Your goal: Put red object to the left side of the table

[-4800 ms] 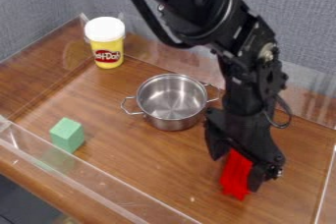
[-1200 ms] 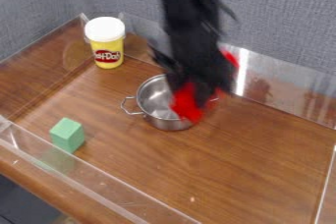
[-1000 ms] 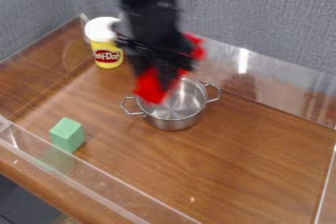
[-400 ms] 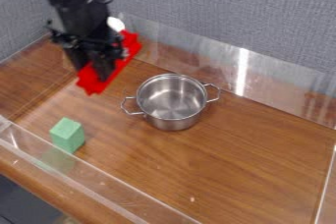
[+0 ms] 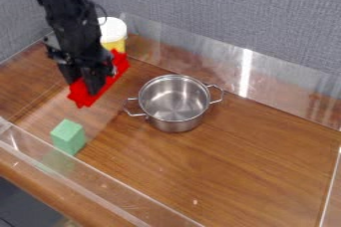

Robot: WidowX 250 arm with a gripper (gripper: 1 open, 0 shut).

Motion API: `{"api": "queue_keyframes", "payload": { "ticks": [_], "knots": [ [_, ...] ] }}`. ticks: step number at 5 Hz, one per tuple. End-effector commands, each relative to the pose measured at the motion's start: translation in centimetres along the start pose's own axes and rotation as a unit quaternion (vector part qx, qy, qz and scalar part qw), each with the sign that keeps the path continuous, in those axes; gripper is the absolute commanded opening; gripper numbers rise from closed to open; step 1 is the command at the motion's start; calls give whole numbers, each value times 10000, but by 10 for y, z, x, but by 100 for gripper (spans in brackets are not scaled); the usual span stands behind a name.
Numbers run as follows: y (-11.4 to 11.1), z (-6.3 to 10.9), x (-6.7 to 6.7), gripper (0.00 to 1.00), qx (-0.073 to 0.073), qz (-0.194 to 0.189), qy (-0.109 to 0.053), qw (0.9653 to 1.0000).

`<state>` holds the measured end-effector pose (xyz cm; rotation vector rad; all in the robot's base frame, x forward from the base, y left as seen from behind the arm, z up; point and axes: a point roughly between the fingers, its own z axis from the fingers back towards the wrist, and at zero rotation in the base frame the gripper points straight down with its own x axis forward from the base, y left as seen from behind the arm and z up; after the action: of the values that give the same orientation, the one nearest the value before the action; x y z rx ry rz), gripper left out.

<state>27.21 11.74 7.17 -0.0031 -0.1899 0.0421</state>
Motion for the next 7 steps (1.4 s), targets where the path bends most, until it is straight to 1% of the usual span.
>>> {"api": "queue_keyframes", "payload": {
  "ticks": [1,2,3,4,7],
  "knots": [
    [6,1,13,0,130,-95,-222,9996],
    [0,1,15,0,74,-231,-301,9993],
    [0,-4,16,0,48,-296,-307,9991],
    [3,-12,17,0,41,-329,-274,9991],
    [2,6,20,0,-1,-383,-501,9980]
  ]
}}
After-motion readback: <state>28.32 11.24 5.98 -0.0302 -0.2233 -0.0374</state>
